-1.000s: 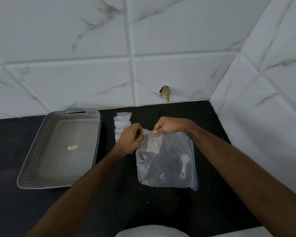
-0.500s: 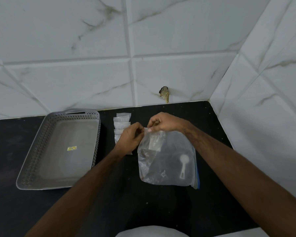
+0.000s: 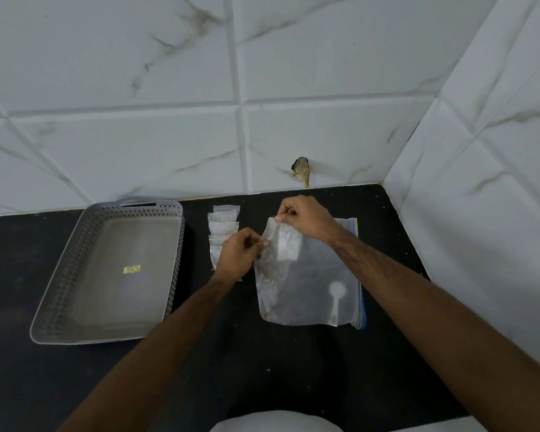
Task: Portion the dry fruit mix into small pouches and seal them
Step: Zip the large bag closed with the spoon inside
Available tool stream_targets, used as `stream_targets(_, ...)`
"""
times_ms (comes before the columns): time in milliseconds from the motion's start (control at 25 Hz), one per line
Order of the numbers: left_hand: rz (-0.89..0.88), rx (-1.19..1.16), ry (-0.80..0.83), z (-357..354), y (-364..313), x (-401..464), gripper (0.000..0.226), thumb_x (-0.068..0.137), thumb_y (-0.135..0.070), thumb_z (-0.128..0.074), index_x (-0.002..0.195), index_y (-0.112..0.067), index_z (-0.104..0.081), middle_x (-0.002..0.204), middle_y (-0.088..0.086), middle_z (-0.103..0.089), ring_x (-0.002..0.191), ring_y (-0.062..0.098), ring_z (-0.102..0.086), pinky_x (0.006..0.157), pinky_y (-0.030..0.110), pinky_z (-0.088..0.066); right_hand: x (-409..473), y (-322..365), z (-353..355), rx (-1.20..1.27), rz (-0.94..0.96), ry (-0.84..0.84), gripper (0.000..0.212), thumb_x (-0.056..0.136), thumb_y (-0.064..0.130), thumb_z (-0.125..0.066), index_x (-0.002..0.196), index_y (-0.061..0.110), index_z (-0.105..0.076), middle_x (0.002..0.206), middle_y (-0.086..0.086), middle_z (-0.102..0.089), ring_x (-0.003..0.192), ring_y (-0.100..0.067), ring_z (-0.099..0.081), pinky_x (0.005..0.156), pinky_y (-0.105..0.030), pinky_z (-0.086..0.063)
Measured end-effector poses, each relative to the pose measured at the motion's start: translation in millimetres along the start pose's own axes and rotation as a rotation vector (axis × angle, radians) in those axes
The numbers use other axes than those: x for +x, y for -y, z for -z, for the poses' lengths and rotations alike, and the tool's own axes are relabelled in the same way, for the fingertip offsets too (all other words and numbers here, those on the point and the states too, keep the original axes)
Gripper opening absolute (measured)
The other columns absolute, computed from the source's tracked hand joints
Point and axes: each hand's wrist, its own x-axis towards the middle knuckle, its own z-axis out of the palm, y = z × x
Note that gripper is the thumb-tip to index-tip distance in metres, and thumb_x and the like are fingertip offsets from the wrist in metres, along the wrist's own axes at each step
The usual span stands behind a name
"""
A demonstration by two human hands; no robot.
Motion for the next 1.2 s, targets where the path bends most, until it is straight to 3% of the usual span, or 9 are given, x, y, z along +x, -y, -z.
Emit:
stream_targets(200, 0.026, -0.071, -0.052, -1.5, -7.8, -0.7, 0.016, 0.091, -0.023, -0.074, 0.088, -0.013, -0.062, 0.085, 0.002, -0.072, 0.080, 0.017, -0.071, 0.069, 0.032, -0.060, -6.6, 2.3, -1.0, -0.121, -0.023, -0.118, 0.016, 0.094, 0.043, -0.066, 0.094, 0.027, -0.067, 0.087, 0.012, -0.070, 0.081, -0.008, -0.065, 0.078, -0.035, -0.054)
stream_targets(320, 0.075, -0.224, -0.053, -0.4, -6.1, -2.1, 0.008, 0.098, -0.020, -0.066, 0.094, -0.014, -0.061, 0.090, 0.004, -0.069, 0.084, 0.022, -0.067, 0.067, 0.032, -0.058, -5.8, -2.2, 7.1, 0.094, -0.054, 0.092, 0.028, 0.086, 0.046, -0.075, 0.101, 0.024, -0.067, 0.096, 0.006, -0.072, 0.089, -0.012, -0.068, 0.081, -0.035, -0.054)
stream_targets(400, 0.113, -0.329, 0.014, 2.0, -1.3, -2.4, 0.005, 0.101, -0.018, -0.061, 0.103, -0.013, -0.061, 0.098, 0.007, -0.069, 0.092, 0.026, -0.068, 0.075, 0.037, -0.059, -5.9, -5.8, 14.3, 0.068, -0.026, 0.210, 0.034, 0.083, 0.039, -0.080, 0.103, 0.015, -0.067, 0.097, -0.001, -0.070, 0.086, -0.013, -0.064, 0.078, -0.034, -0.051)
stream_targets(480, 0.154, -0.363, 0.143, 4.3, 1.6, -5.1, 0.026, 0.096, -0.023, -0.069, 0.117, -0.014, -0.058, 0.114, 0.008, -0.069, 0.106, 0.026, -0.068, 0.084, 0.040, -0.059, -5.1, -8.9, 16.2, 0.078, 0.000, 0.184, 0.031, 0.088, 0.032, -0.078, 0.092, 0.005, -0.064, 0.083, -0.004, -0.062, 0.075, -0.014, -0.055, 0.072, -0.033, -0.043)
stream_targets(600, 0.273, -0.306, 0.331, 0.8, 0.8, -17.4, 0.051, 0.088, -0.030, -0.078, 0.131, -0.021, -0.053, 0.123, -0.001, -0.069, 0.110, 0.017, -0.069, 0.085, 0.034, -0.059, -3.7, -10.3, 23.9, 0.248, -0.032, 0.181, 0.033, 0.091, 0.031, -0.074, 0.086, 0.003, -0.057, 0.075, -0.003, -0.054, 0.070, -0.017, -0.050, 0.066, -0.034, -0.041)
stream_targets(760, 0.299, -0.468, 0.318, -8.5, 7.3, -28.4, 0.045, 0.091, -0.030, -0.073, 0.132, -0.018, -0.059, 0.121, 0.004, -0.073, 0.110, 0.022, -0.072, 0.096, 0.048, -0.057, -1.4, -7.6, 42.8, 0.267, -0.080, 0.118, 0.029, 0.092, 0.034, -0.073, 0.105, 0.009, -0.065, 0.095, 0.001, -0.072, 0.087, -0.017, -0.069, 0.073, -0.031, -0.053)
stream_targets(880, 0.359, -0.615, 0.233, -10.8, 11.7, -33.3, 0.043, 0.093, -0.026, -0.071, 0.133, -0.016, -0.059, 0.121, 0.009, -0.073, 0.111, 0.027, -0.071, 0.099, 0.053, -0.055, -8.6, -17.6, 50.3, 0.164, -0.094, -0.003, 0.037, 0.093, 0.036, -0.072, 0.123, 0.018, -0.060, 0.111, -0.001, -0.070, 0.104, -0.019, -0.068, 0.081, -0.025, -0.051)
stream_targets(1040, 0.477, -0.740, 0.178, -14.3, 19.3, -38.5, 0.040, 0.094, -0.021, -0.069, 0.132, -0.012, -0.060, 0.122, 0.012, -0.073, 0.111, 0.029, -0.071, 0.098, 0.053, -0.055, -38.7, -60.6, 41.8, 0.006, -0.392, 0.047, 0.062, 0.094, 0.041, -0.068, 0.143, 0.012, -0.045, 0.142, -0.013, -0.054, 0.125, -0.027, -0.057, 0.101, -0.039, -0.048)
stream_targets(1200, 0.533, -0.869, 0.121, -17.1, 13.4, -39.1, 0.031, 0.096, -0.017, -0.067, 0.126, -0.014, -0.064, 0.118, 0.009, -0.075, 0.107, 0.027, -0.073, 0.088, 0.046, -0.059, -82.7, -91.7, 27.1, 0.094, -0.666, 0.151, 0.058, 0.099, 0.052, -0.055, 0.136, 0.007, -0.051, 0.131, -0.018, -0.063, 0.114, -0.031, -0.064, 0.098, -0.047, -0.052)
